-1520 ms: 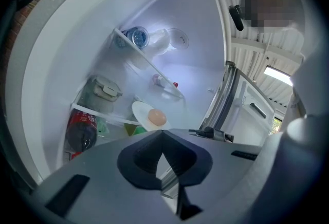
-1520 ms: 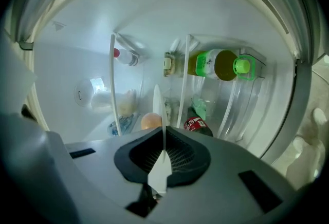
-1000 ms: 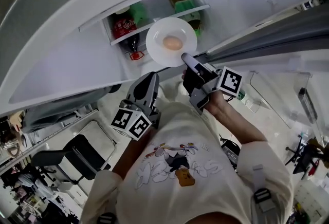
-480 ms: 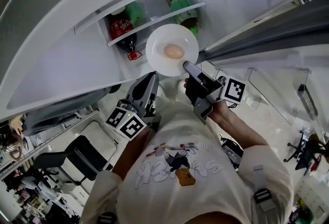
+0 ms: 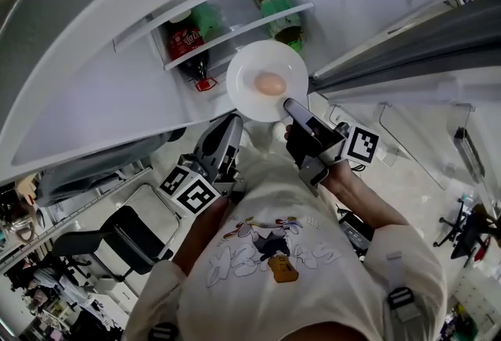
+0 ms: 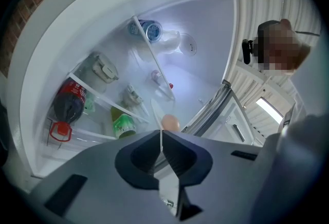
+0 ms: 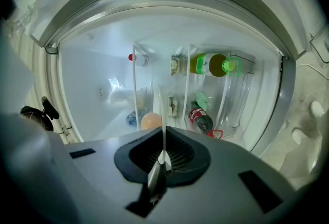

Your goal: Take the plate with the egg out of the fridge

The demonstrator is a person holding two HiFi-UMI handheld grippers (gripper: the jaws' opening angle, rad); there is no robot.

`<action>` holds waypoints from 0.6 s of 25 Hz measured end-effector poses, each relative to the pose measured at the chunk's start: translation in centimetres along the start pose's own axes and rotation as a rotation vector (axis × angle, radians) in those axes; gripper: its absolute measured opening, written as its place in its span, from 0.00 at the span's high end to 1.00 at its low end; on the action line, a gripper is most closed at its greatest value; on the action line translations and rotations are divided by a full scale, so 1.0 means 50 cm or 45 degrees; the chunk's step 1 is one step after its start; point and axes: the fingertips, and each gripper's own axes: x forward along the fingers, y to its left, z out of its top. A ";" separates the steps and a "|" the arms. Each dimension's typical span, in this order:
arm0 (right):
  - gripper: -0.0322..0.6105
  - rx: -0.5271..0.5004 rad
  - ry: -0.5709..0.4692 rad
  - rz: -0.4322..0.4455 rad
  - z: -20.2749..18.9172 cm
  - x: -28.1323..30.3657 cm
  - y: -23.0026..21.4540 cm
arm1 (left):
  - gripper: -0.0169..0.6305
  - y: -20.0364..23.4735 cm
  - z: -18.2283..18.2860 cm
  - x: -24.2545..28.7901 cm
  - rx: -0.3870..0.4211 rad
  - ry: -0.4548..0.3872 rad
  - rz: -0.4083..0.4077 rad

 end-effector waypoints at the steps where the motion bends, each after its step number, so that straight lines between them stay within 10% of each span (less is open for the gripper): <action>1: 0.92 0.000 -0.005 -0.001 0.000 -0.002 0.001 | 0.98 0.002 0.002 -0.003 0.015 0.000 0.010; 15: 0.92 -0.008 -0.040 -0.041 0.009 -0.029 -0.005 | 0.98 0.007 -0.006 -0.018 0.188 0.025 0.091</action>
